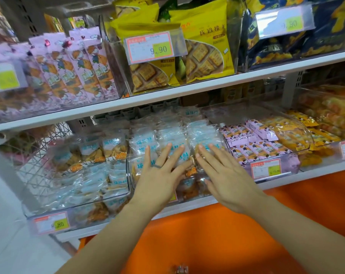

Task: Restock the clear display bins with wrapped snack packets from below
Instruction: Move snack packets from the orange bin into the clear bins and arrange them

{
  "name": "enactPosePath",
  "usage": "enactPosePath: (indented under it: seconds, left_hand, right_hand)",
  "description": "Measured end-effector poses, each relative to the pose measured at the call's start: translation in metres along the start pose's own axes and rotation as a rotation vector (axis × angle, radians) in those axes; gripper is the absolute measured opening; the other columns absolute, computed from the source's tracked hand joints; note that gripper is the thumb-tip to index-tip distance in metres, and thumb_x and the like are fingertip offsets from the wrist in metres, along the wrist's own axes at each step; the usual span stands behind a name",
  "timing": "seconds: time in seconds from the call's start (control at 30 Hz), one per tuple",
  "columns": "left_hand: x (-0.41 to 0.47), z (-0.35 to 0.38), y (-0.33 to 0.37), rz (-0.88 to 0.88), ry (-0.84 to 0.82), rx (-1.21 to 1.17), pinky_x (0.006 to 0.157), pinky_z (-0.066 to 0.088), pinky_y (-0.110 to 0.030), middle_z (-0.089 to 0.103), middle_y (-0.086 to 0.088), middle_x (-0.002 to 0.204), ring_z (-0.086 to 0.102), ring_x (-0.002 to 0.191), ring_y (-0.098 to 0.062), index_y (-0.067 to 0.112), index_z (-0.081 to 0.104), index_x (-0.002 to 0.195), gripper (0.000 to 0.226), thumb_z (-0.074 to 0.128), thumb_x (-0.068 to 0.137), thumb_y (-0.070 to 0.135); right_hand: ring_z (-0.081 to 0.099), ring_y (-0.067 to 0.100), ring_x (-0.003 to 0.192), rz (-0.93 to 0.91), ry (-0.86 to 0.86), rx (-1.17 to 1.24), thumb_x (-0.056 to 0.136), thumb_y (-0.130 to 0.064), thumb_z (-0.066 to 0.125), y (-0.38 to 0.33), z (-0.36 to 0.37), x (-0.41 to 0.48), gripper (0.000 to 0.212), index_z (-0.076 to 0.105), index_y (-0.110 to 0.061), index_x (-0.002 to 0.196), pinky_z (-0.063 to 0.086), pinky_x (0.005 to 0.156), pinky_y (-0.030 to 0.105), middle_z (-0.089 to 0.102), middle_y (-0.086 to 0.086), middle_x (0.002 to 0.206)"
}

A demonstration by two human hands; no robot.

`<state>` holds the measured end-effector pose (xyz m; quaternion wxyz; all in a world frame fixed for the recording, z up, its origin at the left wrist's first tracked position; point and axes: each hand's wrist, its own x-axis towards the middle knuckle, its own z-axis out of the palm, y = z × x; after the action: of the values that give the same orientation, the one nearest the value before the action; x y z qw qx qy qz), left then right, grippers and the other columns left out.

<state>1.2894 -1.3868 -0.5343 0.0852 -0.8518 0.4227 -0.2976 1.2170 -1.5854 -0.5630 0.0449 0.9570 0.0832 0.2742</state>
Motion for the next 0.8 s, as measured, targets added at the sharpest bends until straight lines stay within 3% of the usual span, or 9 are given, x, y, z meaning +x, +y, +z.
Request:
enactPosePath:
  seconds: [0.1,0.27,0.37,0.43,0.7,0.8]
  left_hand:
    - [0.006,0.0,-0.011,0.035,-0.056,0.014,0.102,0.021,-0.07,0.043,-0.004,0.147,0.039,0.136,-0.031,0.035,0.048,0.131,0.043,0.035,0.091,0.042]
    - [0.008,0.0,-0.019,0.056,-0.146,-0.014,0.1,0.015,-0.074,0.023,-0.003,0.155,0.028,0.14,-0.031,0.041,0.039,0.133,0.043,0.028,0.092,0.048]
    - [0.015,-0.006,-0.022,0.06,-0.214,-0.024,0.106,-0.008,-0.07,-0.02,0.0,0.153,-0.015,0.142,-0.028,0.048,0.022,0.141,0.045,0.019,0.096,0.053]
    - [0.019,-0.013,-0.024,0.05,-0.32,-0.069,0.105,-0.018,-0.066,-0.037,0.002,0.147,-0.032,0.135,-0.023,0.051,0.015,0.142,0.045,0.021,0.097,0.054]
    - [0.018,-0.022,-0.023,0.12,-0.399,-0.093,0.106,-0.02,-0.065,-0.038,-0.001,0.147,-0.033,0.136,-0.027,0.047,0.023,0.14,0.039,0.022,0.101,0.045]
    - [0.017,-0.024,-0.02,0.123,-0.416,-0.101,0.104,-0.024,-0.063,-0.039,0.0,0.146,-0.035,0.135,-0.028,0.048,0.023,0.139,0.039,0.018,0.101,0.045]
  right_hand:
    - [0.027,0.029,0.14,-0.016,0.018,0.025,0.089,-0.034,0.034,-0.001,0.0,0.0,0.06,0.035,-0.01,0.144,0.013,0.115,0.04,0.03,0.009,0.153]
    - [0.02,0.028,0.142,-0.085,0.016,0.095,0.086,-0.025,0.039,0.008,0.0,-0.006,0.041,0.046,-0.022,0.127,0.014,0.114,0.044,0.03,0.006,0.154]
    - [0.022,0.03,0.141,-0.094,0.016,0.094,0.086,-0.024,0.038,0.009,0.001,-0.005,0.035,0.052,-0.023,0.118,0.013,0.111,0.048,0.034,0.009,0.151]
    - [0.023,0.031,0.14,-0.091,0.014,0.087,0.085,-0.025,0.037,0.008,0.001,-0.004,0.034,0.055,-0.024,0.114,0.014,0.11,0.049,0.036,0.01,0.15]
    - [0.034,0.032,0.134,-0.054,0.005,0.046,0.08,-0.023,0.036,0.005,-0.001,-0.002,0.035,0.065,-0.021,0.099,0.023,0.11,0.045,0.047,0.009,0.141]
    - [0.035,0.032,0.134,-0.027,0.015,0.089,0.08,-0.025,0.038,0.001,-0.004,-0.003,0.035,0.065,-0.023,0.102,0.028,0.11,0.045,0.046,0.008,0.142]
